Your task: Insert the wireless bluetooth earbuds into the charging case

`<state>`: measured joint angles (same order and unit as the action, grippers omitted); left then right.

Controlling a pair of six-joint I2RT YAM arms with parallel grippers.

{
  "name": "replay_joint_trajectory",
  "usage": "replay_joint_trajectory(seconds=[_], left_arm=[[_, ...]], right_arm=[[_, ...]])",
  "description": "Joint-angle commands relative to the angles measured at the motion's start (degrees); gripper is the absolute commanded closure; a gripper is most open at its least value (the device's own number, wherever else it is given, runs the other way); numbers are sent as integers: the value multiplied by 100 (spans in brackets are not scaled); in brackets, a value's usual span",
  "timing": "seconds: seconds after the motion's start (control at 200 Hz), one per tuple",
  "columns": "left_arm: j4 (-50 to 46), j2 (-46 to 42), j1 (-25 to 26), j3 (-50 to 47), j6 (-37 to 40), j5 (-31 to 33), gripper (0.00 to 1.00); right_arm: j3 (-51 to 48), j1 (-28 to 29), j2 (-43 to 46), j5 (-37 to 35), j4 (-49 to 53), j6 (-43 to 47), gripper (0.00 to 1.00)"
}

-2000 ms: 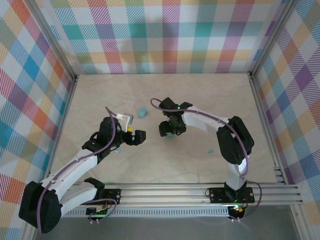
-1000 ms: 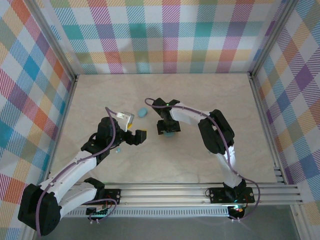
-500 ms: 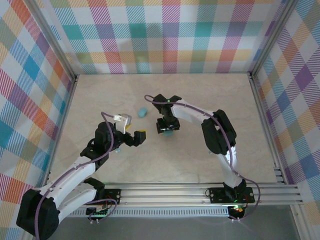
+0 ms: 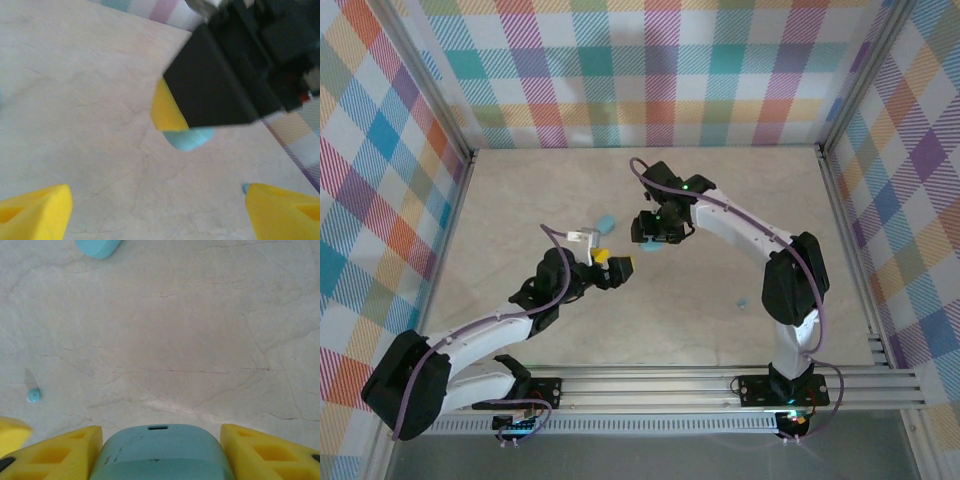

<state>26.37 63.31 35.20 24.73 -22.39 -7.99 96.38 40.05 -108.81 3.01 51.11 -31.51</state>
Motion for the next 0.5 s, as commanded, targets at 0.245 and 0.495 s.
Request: replay_joint_trajectory(seconds=[0.245, 0.495], left_arm=[[-1650, -1405, -139, -32, 638, 627, 9], [-1796, -913, -172, 146, 950, 108, 9]], right_arm=[[-951, 336, -699, -709, 155, 461, 44], [-898, 328, -750, -581, 157, 574, 29]])
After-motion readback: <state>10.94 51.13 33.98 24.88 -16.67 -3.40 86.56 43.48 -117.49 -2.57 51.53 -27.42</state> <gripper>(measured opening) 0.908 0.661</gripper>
